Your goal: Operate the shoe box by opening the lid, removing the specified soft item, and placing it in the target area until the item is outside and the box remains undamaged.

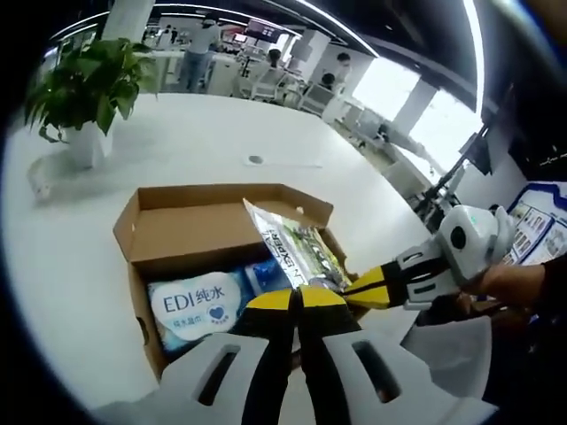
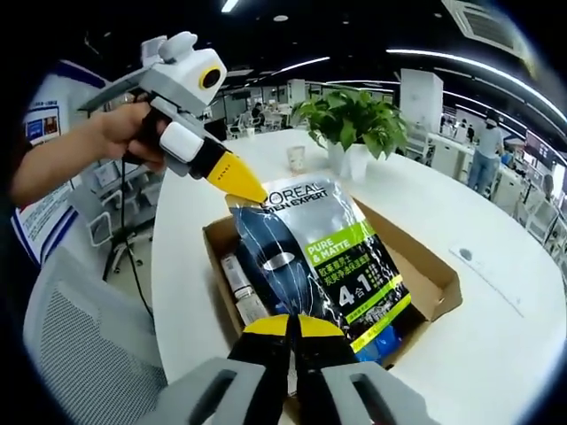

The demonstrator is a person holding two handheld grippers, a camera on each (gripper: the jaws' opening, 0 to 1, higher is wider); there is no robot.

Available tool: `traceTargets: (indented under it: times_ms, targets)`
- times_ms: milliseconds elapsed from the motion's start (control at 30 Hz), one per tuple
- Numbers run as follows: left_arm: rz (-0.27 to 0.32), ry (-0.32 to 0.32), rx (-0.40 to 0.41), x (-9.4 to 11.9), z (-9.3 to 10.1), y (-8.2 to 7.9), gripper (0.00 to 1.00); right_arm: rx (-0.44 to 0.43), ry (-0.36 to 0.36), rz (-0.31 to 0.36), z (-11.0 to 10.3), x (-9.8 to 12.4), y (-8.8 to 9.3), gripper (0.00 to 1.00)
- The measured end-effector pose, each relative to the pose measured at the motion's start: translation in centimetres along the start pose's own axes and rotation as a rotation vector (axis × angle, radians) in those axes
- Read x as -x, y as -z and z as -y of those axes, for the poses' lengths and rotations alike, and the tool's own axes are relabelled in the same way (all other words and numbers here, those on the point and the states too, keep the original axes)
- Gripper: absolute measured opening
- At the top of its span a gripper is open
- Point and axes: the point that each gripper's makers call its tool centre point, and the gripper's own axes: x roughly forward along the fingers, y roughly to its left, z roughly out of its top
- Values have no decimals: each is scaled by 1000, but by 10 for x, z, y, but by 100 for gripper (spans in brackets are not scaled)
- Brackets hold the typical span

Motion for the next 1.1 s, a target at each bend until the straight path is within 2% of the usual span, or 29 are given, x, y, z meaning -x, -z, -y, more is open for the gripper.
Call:
traceTargets:
  times_ms: [400,1100]
  targets:
    - [5,21,-21,-11,19,-7,0,27,31,1,14,20,4,0]
    - [-9,57,-66,-38,56,-9,0,23,81,-27,37,48,29,0]
